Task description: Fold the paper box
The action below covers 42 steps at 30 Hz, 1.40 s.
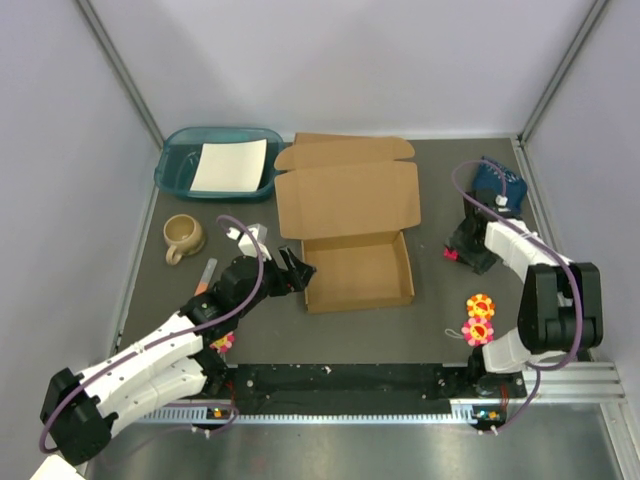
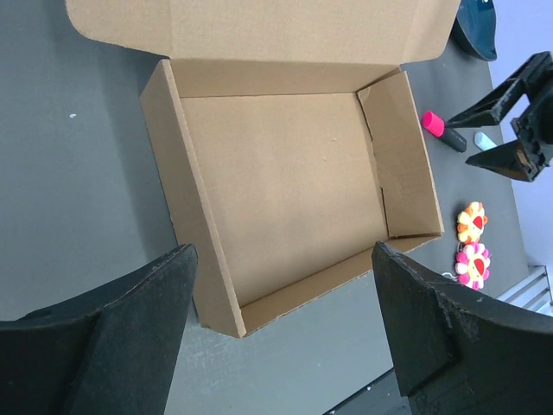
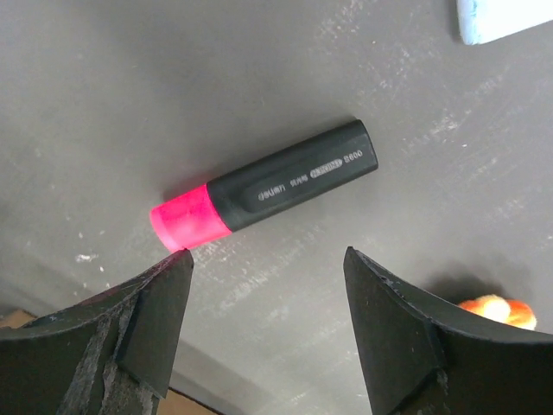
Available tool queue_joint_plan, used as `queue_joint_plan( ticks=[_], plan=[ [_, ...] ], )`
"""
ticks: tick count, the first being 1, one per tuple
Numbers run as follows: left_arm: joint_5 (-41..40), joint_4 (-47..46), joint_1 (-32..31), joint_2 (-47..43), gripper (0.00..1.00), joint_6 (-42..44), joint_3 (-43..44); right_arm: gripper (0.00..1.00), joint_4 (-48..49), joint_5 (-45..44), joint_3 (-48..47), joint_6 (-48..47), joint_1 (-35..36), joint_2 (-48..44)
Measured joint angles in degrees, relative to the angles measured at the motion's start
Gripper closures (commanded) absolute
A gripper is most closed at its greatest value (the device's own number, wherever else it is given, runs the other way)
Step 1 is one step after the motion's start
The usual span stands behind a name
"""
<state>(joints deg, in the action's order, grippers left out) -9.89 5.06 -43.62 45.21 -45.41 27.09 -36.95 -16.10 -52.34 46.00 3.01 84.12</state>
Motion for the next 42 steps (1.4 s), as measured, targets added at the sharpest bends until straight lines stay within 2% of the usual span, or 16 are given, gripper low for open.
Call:
queue_joint_plan(
  ticks=[7,14,17,22,26,30,32,34,42],
  plan=[
    [-0.1,0.0,0.0,-0.8,0.12,0.5,0.0,0.29,0.1,1.6,-1.6,6.2,-0.7,6.0],
    [-0.8,0.0,0.0,-2.3,0.12,1.4,0.0,0.30,0.9,0.8,-7.1,6.7,-0.7,11.9],
    [-1.4,0.0,0.0,-2.4,0.12,1.8,-0.2,0.37,1.4,0.5,-8.4,6.2,-1.0,13.4],
    [-1.5,0.0,0.0,-2.3,0.12,1.9,-0.5,0.33,2.4,-0.3,-9.4,3.8,-0.8,15.7],
    [-1.5,0.0,0.0,-2.1,0.12,1.9,-0.6,0.30,3.0,-1.2,-7.6,1.3,1.1,13.7],
    [-1.5,0.0,0.0,-1.2,0.12,1.9,-0.7,0.30,2.0,-2.1,-5.7,-2.4,2.3,7.6],
    [-1.5,-0.2,0.0,-0.8,0.12,1.9,-0.7,0.34,2.2,-2.8,-5.9,-5.1,2.3,4.2],
    [-1.5,-0.4,0.0,-0.4,0.12,1.9,-1.1,0.34,2.9,-3.4,-6.2,-9.3,2.3,1.9],
    [-1.0,-0.8,0.0,-0.2,0.13,1.8,-2.7,0.34,14.7,4.9,-5.9,-31.5,2.2,2.0]
  ],
)
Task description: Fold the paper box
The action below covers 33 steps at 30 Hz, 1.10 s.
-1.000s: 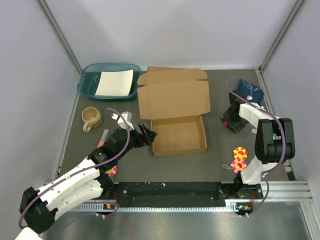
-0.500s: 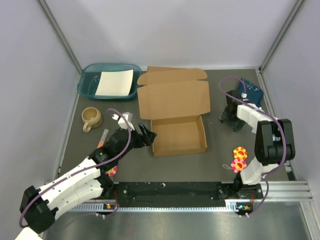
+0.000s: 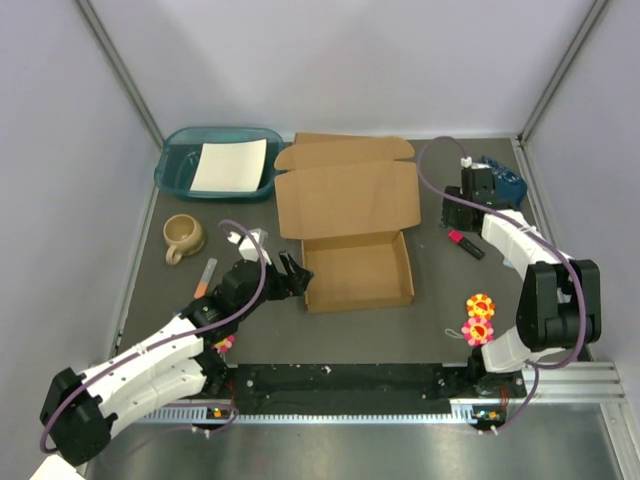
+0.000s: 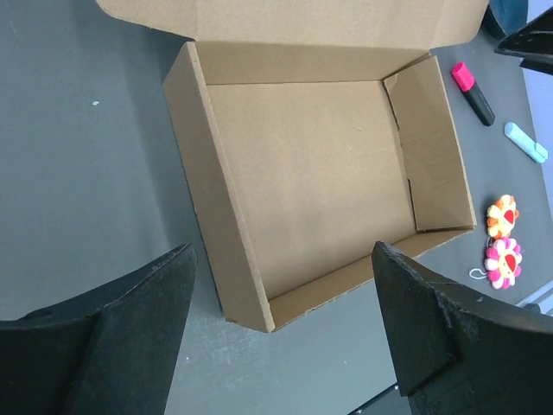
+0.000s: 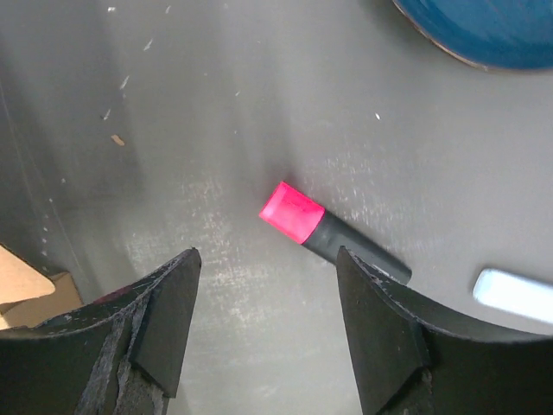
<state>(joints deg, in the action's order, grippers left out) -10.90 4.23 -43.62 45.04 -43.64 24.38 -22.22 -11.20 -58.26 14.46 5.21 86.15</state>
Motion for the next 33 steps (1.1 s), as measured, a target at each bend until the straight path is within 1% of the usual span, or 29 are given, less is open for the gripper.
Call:
queue_joint_plan(
  ticks=[4,9,16,21,24,26,28,31,33],
  plan=[
    [0.4,0.0,0.0,-1.5,0.12,0.1,-0.2,0.34,0.6,1.4,-1.6,-7.9,0.0,3.1],
    [0.2,0.1,0.0,-4.4,0.12,0.3,-0.2,0.34,-0.8,1.0,-5.9,-15.6,-0.3,9.7],
    [-0.6,0.6,0.0,-6.0,0.12,0.6,-0.2,0.35,-2.3,1.0,-5.8,-18.6,-2.6,12.0],
    [-0.7,0.7,0.0,-5.9,0.12,0.7,-0.2,0.39,-1.9,1.4,-1.8,-18.3,-3.3,12.1],
    [-0.6,0.7,0.0,-5.6,0.12,0.7,-0.2,0.45,-1.4,2.4,-0.6,-17.2,-3.3,12.2],
    [-0.5,0.7,0.0,-5.3,0.12,0.7,-0.2,0.55,-1.1,2.8,-0.5,-16.2,-3.3,12.2],
    [-0.5,0.7,0.0,-5.3,0.12,0.7,-0.2,0.62,-0.7,3.6,-0.2,-14.6,-3.3,12.2],
    [-0.5,0.7,0.0,-5.4,0.12,0.6,-0.2,0.70,0.2,3.9,0.5,-12.3,-3.3,11.9],
    [-0.5,0.7,0.0,-5.7,0.13,0.6,-0.2,0.71,0.6,3.8,1.3,-10.5,-3.3,11.2]
  ],
)
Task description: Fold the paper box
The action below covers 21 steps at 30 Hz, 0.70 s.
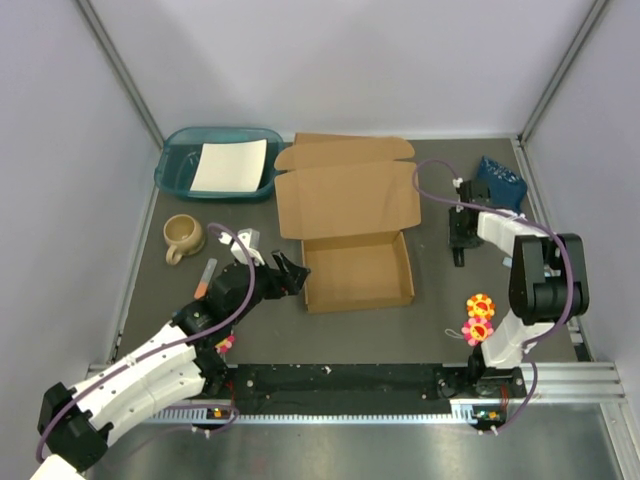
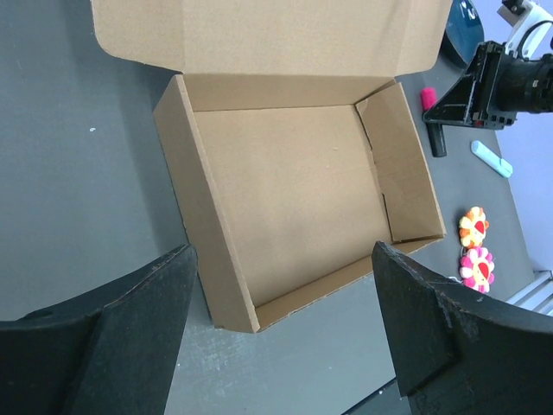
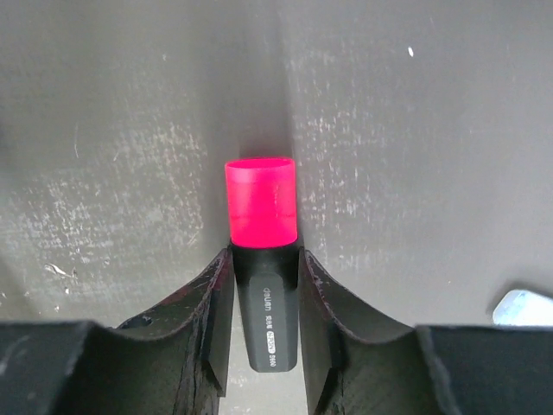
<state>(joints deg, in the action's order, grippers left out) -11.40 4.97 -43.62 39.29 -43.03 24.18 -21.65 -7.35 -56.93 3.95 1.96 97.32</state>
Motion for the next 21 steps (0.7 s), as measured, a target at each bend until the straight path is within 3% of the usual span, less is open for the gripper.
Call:
queue_joint_plan(
  ticks=[7,15,18,21],
  plan=[
    [-0.2,0.3,0.0,-0.7,0.12,-0.1,0.0,0.84,-1.7,-0.5,4.5,5.3,0.2,-6.4],
    [-2.0,2.5,0.0,-1.3,0.12,0.0,0.0,0.86,-6.0,-2.0,4.9,8.2,3.8,-26.1],
    [-3.7,3.7,0.0,-1.8,0.12,0.5,0.2,0.85,-8.5,-1.9,4.1,9.4,7.7,-33.6],
    [-6.2,4.1,0.0,-2.7,0.12,1.2,0.5,0.85,-9.9,-1.7,2.2,11.2,16.5,-38.1]
  ],
)
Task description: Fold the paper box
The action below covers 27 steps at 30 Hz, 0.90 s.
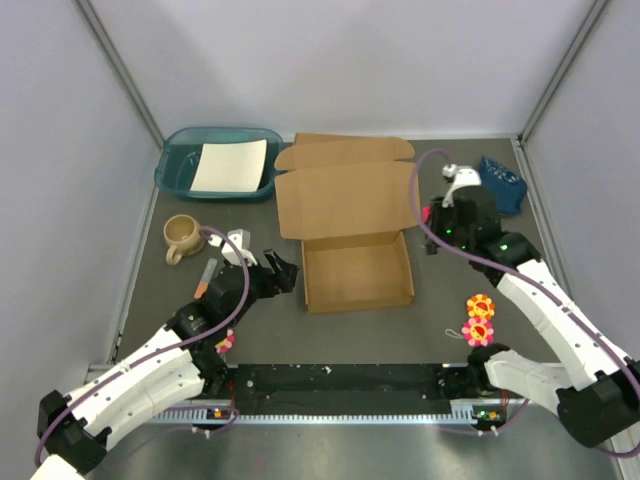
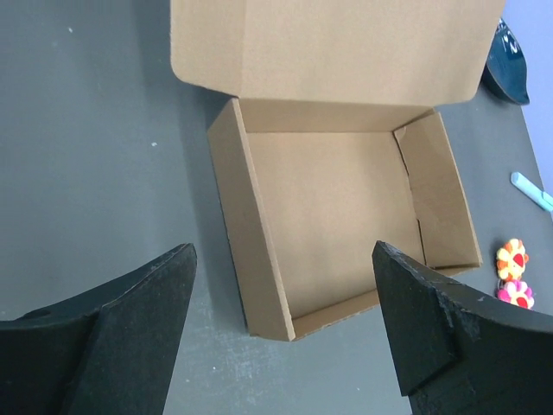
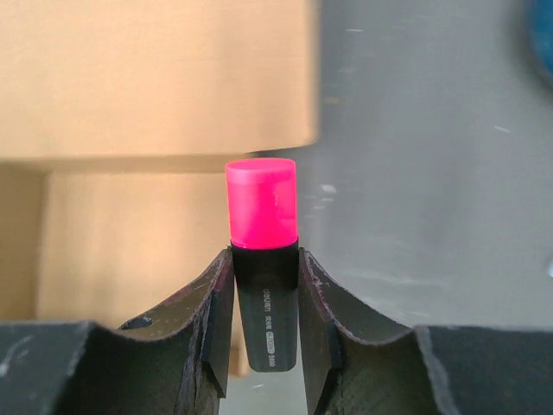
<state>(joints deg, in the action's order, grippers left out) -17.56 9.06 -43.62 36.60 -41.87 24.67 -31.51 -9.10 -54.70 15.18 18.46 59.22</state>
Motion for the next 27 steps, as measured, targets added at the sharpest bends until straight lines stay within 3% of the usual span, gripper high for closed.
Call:
queue_joint_plan(
  ticks=[4,7,17,19,21,24,27],
  plan=[
    [-2.7,1.0,0.0,-1.2,0.11,0.8,0.7,0.85,0.3,-0.3,-1.6,2.1,13.6,2.0],
    [-4.9,2.6,0.0,-2.4,0.11,1.4,1.7,0.84,1.4,0.6,-1.5,3.8,19.9,7.1],
    [-10.9,8.6,0.0,-8.1,0.10,1.6,3.8,0.81,8.1,2.6,-5.2,4.1,22.6,27.6],
    [-12.0,9.7,0.0,-8.5,0.09,1.5,3.8,0.70,8.6,3.3,-7.4,3.9,23.1,30.8],
    [-12.8,10.8,0.0,-8.5,0.09,1.5,3.9,0.48,9.2,3.7,-9.1,3.4,23.6,32.7],
    [-14.1,12.3,0.0,-8.8,0.08,1.5,4.2,0.33,9.6,3.7,-10.5,2.9,24.0,33.4],
    [-15.5,12.5,0.0,-8.7,0.08,1.7,4.5,0.29,9.4,2.1,-10.7,2.7,24.1,32.5]
  ],
)
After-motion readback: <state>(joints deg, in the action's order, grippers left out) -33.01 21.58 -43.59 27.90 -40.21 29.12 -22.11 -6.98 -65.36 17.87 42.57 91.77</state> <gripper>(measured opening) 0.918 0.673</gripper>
